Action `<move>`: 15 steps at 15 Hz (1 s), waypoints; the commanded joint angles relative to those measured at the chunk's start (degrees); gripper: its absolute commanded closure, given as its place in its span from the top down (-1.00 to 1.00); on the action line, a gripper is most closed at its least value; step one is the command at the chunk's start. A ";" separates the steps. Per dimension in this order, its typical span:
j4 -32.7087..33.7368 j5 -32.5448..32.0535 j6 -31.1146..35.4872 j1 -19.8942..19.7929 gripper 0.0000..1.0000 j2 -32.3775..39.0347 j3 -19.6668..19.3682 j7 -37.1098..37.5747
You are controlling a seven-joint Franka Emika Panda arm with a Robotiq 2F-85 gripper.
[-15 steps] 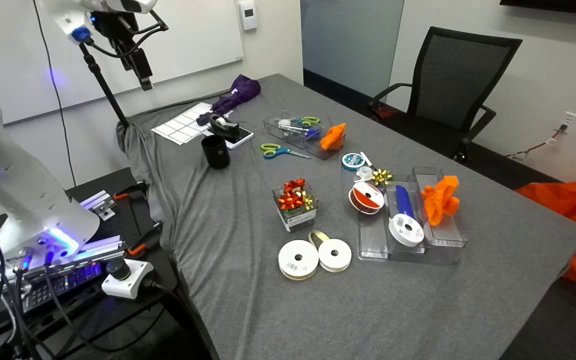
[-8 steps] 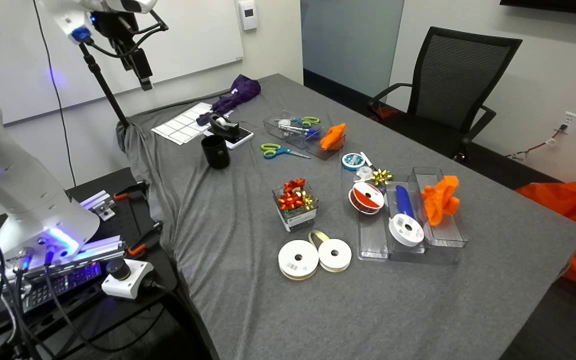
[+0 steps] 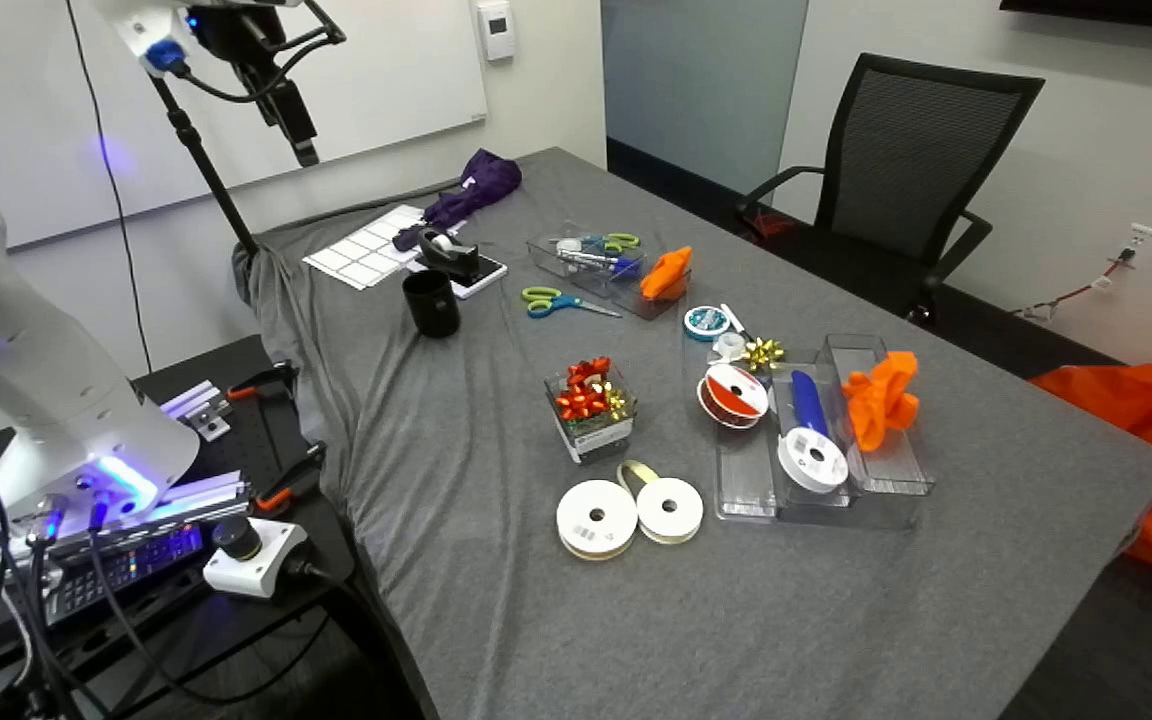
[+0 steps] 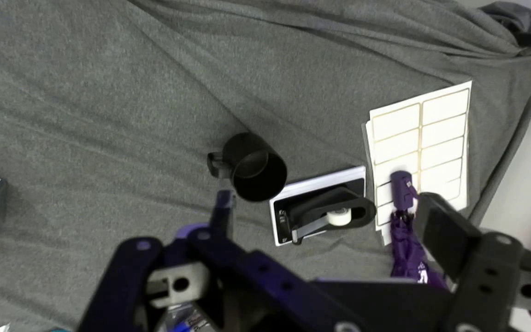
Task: Move the bow to the container on the left side
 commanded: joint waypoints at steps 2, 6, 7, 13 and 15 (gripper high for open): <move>5.00 0.06 6.16 -3.66 1.00 6.75 -0.94 1.34; 7.26 -1.40 14.84 -6.17 1.00 13.21 -0.97 2.99; 7.66 -2.15 17.00 -6.77 1.00 14.82 -0.52 3.74; 7.19 -3.12 20.82 -6.95 1.00 17.05 -0.29 5.53; 7.20 -3.12 20.77 -6.94 1.00 16.62 -0.28 5.53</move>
